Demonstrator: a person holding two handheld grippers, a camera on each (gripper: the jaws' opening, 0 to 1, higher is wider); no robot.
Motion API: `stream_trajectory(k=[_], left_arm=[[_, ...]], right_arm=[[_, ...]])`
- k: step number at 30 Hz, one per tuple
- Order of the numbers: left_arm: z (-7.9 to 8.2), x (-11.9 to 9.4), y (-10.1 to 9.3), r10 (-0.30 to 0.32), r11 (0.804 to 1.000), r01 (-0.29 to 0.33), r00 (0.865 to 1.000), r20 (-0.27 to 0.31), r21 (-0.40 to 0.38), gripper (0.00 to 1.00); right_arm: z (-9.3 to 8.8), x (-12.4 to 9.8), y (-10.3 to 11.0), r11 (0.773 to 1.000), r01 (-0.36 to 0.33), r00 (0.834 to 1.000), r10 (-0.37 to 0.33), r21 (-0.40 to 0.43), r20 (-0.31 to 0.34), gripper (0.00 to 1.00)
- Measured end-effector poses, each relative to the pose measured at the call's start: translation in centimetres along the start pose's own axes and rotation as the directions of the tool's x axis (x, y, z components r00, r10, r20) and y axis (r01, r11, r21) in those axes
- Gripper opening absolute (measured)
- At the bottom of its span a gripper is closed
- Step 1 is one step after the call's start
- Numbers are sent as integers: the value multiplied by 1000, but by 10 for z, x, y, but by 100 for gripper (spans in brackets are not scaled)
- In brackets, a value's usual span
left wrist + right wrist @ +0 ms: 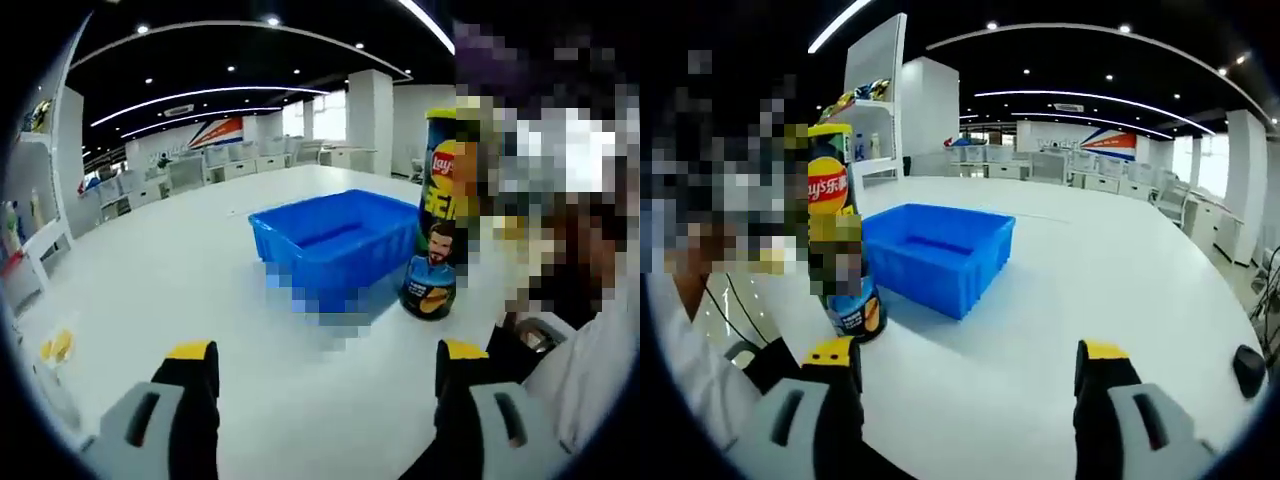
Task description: Open the lid of the chip container on the table, take out the chips, place them into the box in front of the container, and close the lid
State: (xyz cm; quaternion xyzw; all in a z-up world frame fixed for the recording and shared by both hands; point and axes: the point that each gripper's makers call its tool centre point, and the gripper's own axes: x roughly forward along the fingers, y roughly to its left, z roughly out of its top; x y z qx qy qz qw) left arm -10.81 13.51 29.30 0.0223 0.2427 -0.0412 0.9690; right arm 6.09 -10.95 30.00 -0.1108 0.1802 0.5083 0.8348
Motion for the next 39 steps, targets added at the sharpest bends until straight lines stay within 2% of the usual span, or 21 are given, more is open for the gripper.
stream_trajectory(k=[3,5,6,8,11,14,16,19,24,27,34,39], left_arm=[[-5,2,-4,-3,999,4,1000,-21,35,89],[-6,2,-8,-27,999,29,999,-31,46,83],[-3,2,-12,-46,998,46,999,-13,36,79],[11,2,-15,-61,998,59,996,69,22,73],[12,0,-19,-84,996,82,994,70,29,78],[9,3,-25,-96,987,90,995,38,134,88],[5,4,-28,-95,979,90,995,16,184,88],[5,5,-32,-103,976,98,995,13,196,88],[8,5,-41,-155,963,147,988,17,228,93],[12,6,-40,-157,955,144,987,29,260,94],[17,10,-46,-222,953,206,974,50,221,95],[21,12,-54,-285,942,265,956,73,207,95]], right_arm=[[-4,0,1,1000,-6,1000,6,-8,-19,88],[-5,0,4,1000,-23,1000,23,-14,-18,88],[-5,-1,6,999,-33,999,32,-18,-17,88],[-6,-2,7,998,-44,999,43,-38,-25,89],[-6,-4,6,998,-46,999,44,-54,-29,90],[-3,-5,6,997,-51,999,50,-53,-20,91],[-2,-6,5,997,-50,999,49,-54,-17,91],[-3,-6,4,997,-49,999,48,-55,-19,91],[-3,-6,5,997,-57,998,56,-57,-22,91],[-3,-6,6,996,-64,998,62,-63,-29,91],[-3,-6,6,995,-68,997,67,-67,-30,91],[-3,-8,5,995,-72,997,70,-68,-34,91]])
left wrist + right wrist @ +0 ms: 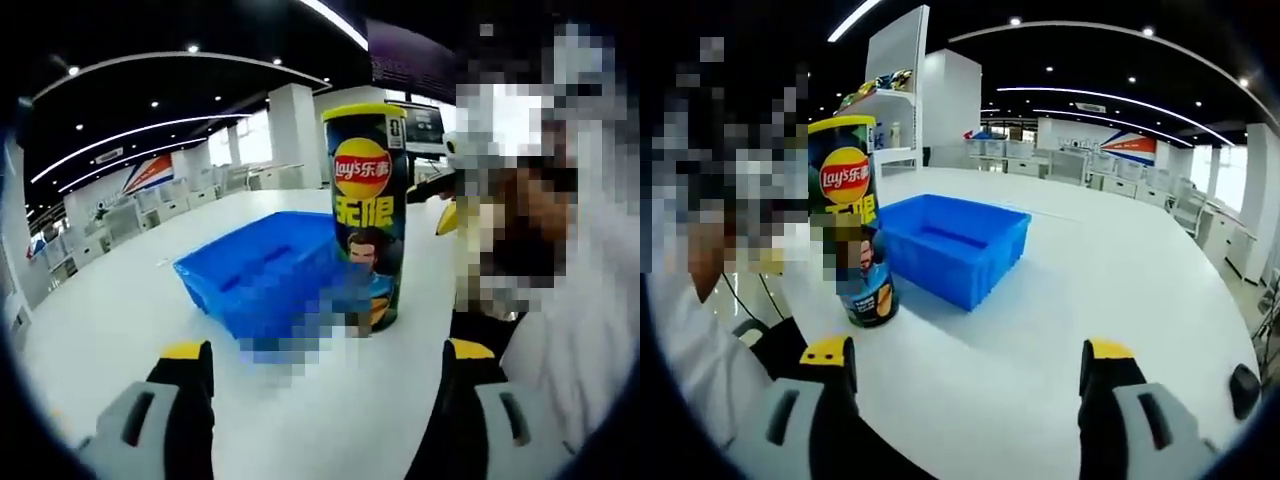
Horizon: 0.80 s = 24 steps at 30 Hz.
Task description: Open the lid of the chip container on the table, take out the chips, place them into the box in front of the container, and close the lid
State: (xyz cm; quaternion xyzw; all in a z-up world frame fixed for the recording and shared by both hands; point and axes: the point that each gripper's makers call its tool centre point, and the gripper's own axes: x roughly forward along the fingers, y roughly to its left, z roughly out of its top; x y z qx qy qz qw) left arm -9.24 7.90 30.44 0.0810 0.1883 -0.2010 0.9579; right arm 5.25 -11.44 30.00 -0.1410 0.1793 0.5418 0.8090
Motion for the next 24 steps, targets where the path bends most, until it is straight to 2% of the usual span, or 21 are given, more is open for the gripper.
stream_trajectory(k=[9,13,17,20,24], left_arm=[[13,12,-2,-75,997,73,996,46,34,95],[22,16,-5,-117,993,117,988,102,6,95],[26,23,-2,-128,991,132,984,125,-23,95],[32,26,-8,-159,987,163,975,156,-14,95],[39,35,-22,-216,976,213,958,190,36,95]], right_arm=[[-2,-1,1,1000,-6,1000,6,5,-6,90],[-5,-2,1,1000,-5,1000,5,3,-11,90],[-4,-5,-1,1000,8,1000,-8,4,-2,88],[-4,-6,1,1000,3,1000,-3,-1,3,88],[-7,-5,1,1000,2,1000,-2,2,-6,87]])
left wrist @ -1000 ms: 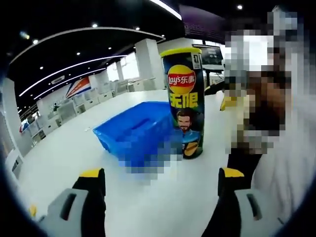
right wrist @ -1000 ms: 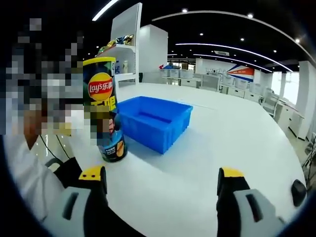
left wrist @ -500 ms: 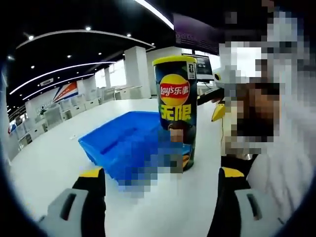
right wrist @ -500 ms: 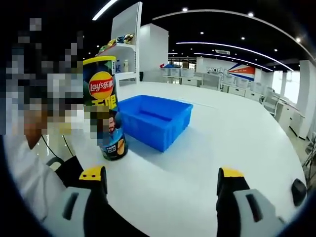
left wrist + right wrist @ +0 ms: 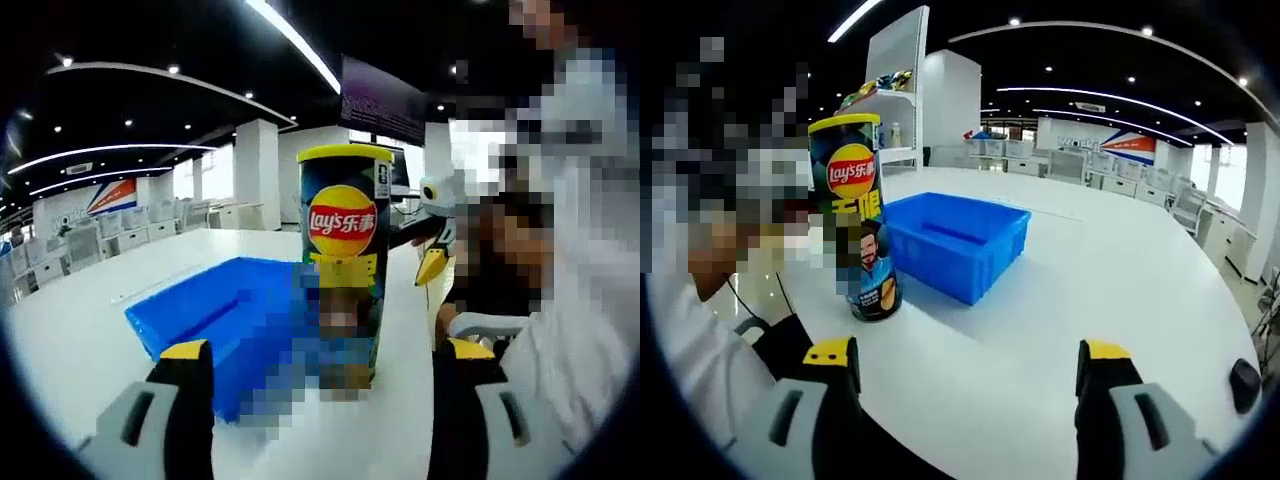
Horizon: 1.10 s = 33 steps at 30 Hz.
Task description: Open the lid of the chip container on the table, take out the chips, place them into the box in front of the container, and close the lid
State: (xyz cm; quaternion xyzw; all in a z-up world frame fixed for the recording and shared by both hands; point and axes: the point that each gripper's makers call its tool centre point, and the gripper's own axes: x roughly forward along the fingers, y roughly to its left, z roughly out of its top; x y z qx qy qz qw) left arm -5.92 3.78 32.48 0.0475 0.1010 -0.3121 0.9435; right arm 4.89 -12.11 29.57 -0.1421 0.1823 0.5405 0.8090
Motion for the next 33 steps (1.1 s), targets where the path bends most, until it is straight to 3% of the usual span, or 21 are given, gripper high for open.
stream_trajectory(k=[3,6,10,20,23,27,33], left_arm=[[1,12,-12,-70,997,70,997,18,16,95],[1,21,-15,-98,995,98,995,26,29,95],[7,31,-13,-127,992,127,988,83,11,95],[13,47,-15,-160,987,162,980,120,-10,93],[19,49,-20,-209,972,223,963,168,-72,89],[19,54,-11,-191,975,208,964,188,-77,87],[20,58,-9,-190,973,213,957,218,-87,82]], right_arm=[[2,-1,-3,1000,14,1000,-14,-2,8,85],[5,-3,-3,1000,16,1000,-16,3,19,85],[3,-4,-4,1000,21,1000,-21,1,14,84],[1,-8,-9,999,44,999,-44,9,16,80],[4,-8,-9,999,46,999,-46,8,21,79],[12,-12,-12,998,56,997,-57,19,61,76],[9,-12,-14,998,65,996,-66,27,61,70]])
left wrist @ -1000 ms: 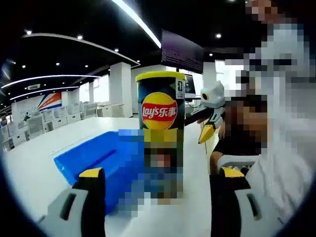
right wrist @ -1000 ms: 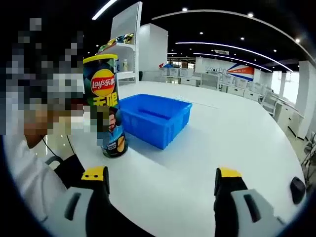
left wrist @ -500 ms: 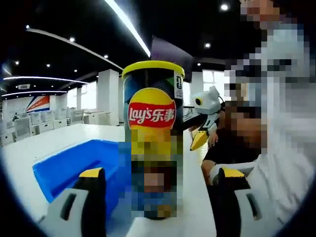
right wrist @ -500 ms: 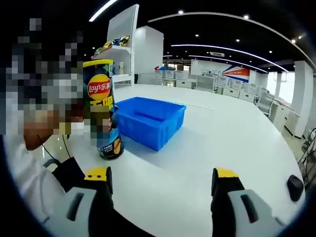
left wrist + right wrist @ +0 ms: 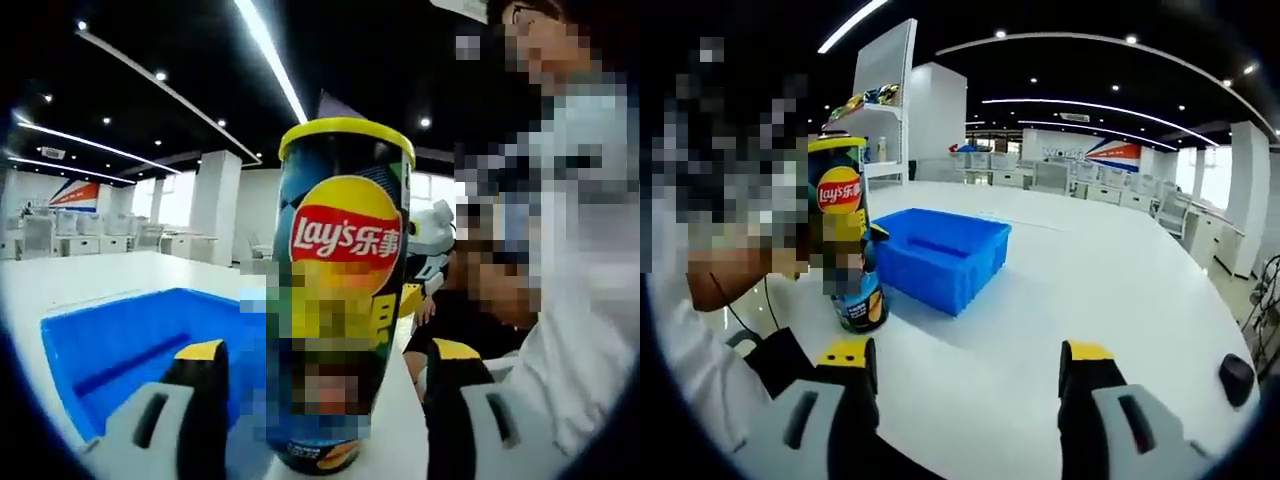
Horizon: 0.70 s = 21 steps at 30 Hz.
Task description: Open the lid of the chip container on the table, take out the chips, place them into the box in front of the container, and close the lid
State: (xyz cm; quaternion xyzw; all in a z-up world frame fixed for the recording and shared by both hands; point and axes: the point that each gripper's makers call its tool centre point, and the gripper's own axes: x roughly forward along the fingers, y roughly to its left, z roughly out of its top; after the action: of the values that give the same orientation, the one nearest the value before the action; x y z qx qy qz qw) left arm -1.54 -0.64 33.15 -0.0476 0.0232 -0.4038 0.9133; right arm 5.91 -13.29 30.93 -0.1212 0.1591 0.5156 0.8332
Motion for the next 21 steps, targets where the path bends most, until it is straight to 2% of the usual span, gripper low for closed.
stream_trajectory(k=[3,6,10,13,17,21], left_arm=[[1,1,0,-3,1000,3,1000,7,-2,79],[2,2,-3,-16,999,15,1000,14,30,75],[4,3,-3,-25,999,24,999,26,20,74],[1,4,-2,-25,999,25,1000,18,22,69],[-2,4,0,-20,1000,20,1000,13,13,66],[2,5,1,-16,1000,15,999,29,8,60]], right_arm=[[-2,0,0,1000,-1,1000,1,3,-3,69],[-3,1,0,1000,-3,1000,3,3,-8,69],[-4,2,0,1000,-5,1000,5,7,-9,69],[-6,3,0,1000,-9,1000,9,6,-16,69],[-8,4,1,1000,-12,1000,12,8,-21,69],[-8,6,1,1000,-16,1000,16,13,-21,69]])
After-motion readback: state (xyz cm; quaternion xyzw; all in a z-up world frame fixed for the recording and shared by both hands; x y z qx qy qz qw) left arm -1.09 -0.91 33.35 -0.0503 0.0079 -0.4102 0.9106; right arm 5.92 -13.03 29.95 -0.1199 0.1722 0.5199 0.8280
